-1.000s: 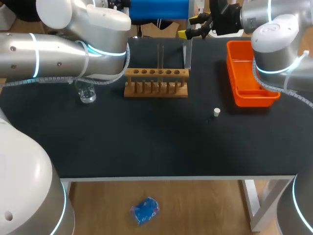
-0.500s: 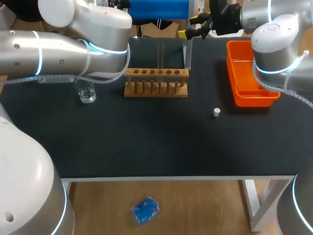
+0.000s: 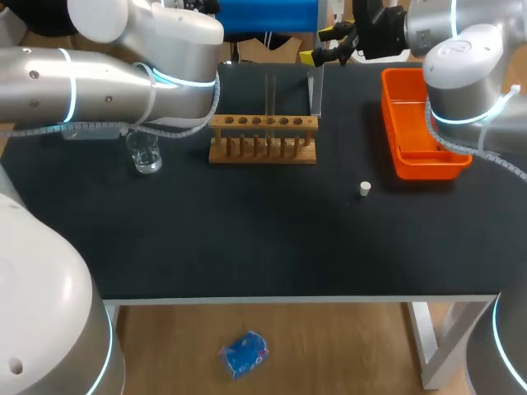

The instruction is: Invert the test tube, pick up the pipette, mount the tip to pipette, aspirate from beaker and dispense into the tube, eject the tip, return the pipette, and cap with the stopper.

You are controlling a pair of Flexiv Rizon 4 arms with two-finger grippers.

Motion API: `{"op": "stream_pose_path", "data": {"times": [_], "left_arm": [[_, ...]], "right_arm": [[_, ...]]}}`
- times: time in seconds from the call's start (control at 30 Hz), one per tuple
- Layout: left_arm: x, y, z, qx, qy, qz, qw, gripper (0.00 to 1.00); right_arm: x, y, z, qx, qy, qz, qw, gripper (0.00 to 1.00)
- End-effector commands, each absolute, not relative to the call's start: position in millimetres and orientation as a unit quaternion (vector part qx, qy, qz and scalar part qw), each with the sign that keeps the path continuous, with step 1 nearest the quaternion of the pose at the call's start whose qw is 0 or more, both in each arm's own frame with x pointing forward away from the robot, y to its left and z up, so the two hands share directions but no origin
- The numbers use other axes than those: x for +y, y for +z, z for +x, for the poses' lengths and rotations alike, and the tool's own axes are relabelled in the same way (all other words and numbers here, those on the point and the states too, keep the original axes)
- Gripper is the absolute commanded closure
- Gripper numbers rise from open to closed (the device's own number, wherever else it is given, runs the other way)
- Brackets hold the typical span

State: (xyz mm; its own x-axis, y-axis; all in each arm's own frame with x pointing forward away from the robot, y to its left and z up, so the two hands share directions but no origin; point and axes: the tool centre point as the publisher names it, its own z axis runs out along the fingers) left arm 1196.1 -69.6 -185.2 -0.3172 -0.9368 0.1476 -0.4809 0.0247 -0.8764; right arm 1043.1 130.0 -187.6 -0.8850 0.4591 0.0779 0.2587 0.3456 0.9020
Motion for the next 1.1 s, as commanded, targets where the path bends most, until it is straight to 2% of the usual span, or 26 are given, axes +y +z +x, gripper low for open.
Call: {"op": "stream_pose_path", "data": {"times": [0.03, 1.1], "left_arm": [[-70.1, -186.9, 1200.7, 0.674, -0.452, -0.530, 0.248, 1.00], [-71.1, -200.0, 1193.5, 0.679, -0.434, -0.540, 0.243, 1.00]], "right_arm": [[129.2, -187.1, 1043.6, 0.815, 0.527, 0.220, 0.093, 0.00], [129.2, -187.1, 1043.6, 0.815, 0.527, 0.220, 0.093, 0.00]]}}
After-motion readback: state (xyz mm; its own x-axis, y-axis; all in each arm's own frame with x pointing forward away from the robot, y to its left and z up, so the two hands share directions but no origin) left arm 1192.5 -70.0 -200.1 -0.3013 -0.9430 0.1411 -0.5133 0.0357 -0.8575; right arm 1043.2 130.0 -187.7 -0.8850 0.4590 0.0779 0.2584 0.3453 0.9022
